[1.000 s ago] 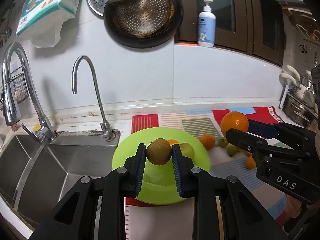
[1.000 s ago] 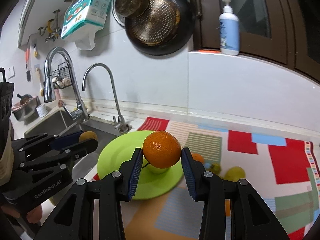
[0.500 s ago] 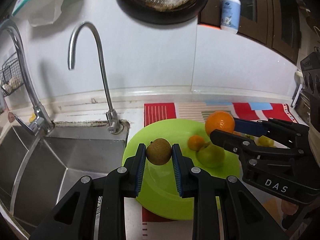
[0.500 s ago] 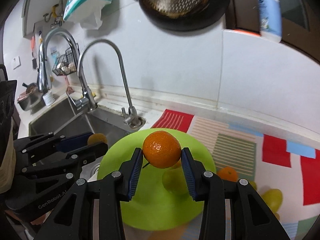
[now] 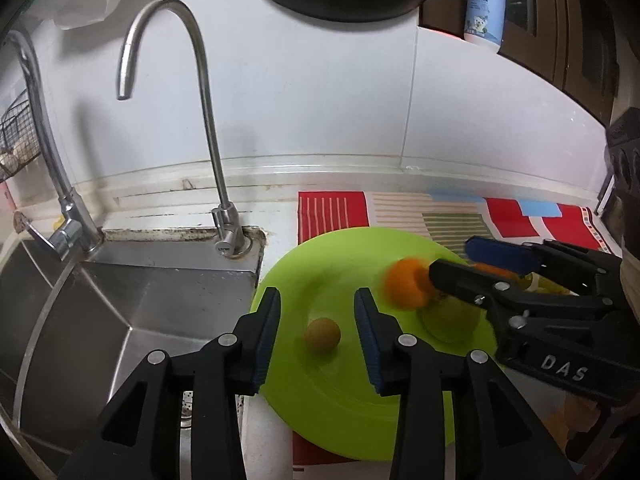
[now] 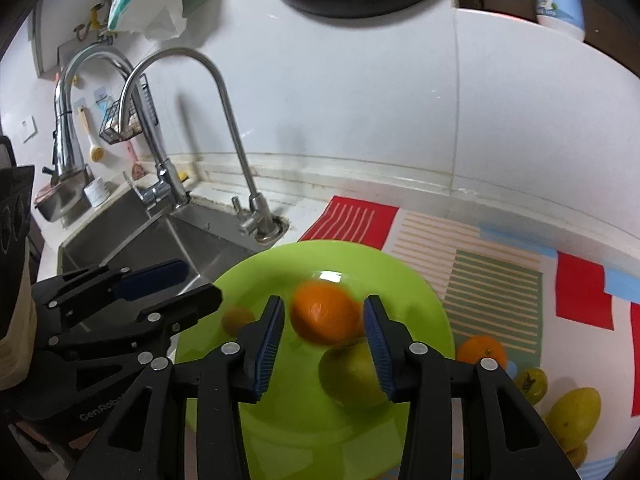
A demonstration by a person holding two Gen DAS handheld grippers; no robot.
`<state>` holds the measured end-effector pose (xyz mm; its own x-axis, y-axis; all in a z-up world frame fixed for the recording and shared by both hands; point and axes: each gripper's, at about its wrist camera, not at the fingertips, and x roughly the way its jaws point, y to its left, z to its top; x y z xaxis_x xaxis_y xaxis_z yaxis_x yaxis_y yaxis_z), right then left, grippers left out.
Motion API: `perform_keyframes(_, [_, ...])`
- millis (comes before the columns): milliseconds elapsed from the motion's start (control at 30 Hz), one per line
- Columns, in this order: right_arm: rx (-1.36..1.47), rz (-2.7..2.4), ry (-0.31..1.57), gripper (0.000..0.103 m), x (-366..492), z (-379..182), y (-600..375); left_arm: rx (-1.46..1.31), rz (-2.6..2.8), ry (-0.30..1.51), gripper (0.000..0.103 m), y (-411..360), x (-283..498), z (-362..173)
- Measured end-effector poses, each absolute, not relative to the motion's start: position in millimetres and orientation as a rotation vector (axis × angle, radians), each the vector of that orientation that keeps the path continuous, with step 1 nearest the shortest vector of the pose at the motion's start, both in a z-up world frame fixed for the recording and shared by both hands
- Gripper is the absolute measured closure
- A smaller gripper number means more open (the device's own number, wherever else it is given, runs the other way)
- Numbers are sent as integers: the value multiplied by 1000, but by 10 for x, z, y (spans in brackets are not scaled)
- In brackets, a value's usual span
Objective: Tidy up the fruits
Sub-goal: 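Lower the orange and kiwi onto the plate and open both tools, then lift both open tools away from the plate back over the fruits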
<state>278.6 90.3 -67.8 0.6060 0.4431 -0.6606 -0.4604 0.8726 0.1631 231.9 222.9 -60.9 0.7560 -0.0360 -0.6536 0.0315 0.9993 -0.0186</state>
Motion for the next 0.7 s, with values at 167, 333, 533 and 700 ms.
perform_keyframes(167, [4, 507, 727, 56, 2684, -540, 811, -11, -20, 687, 60, 2208, 2201, -482])
perform_keyframes(333, [3, 473, 676, 45, 2497, -385, 721, -3, -4, 654, 56, 2165, 2036, -334])
perform_keyframes(533, [-2, 428, 643, 36, 2248, -231, 566, -6, -2, 622, 52, 2071, 1792, -210])
perform_keyframes(700, [-1, 396, 637, 33, 2059, -151, 424, -8, -10, 616, 50, 1959, 1614, -160])
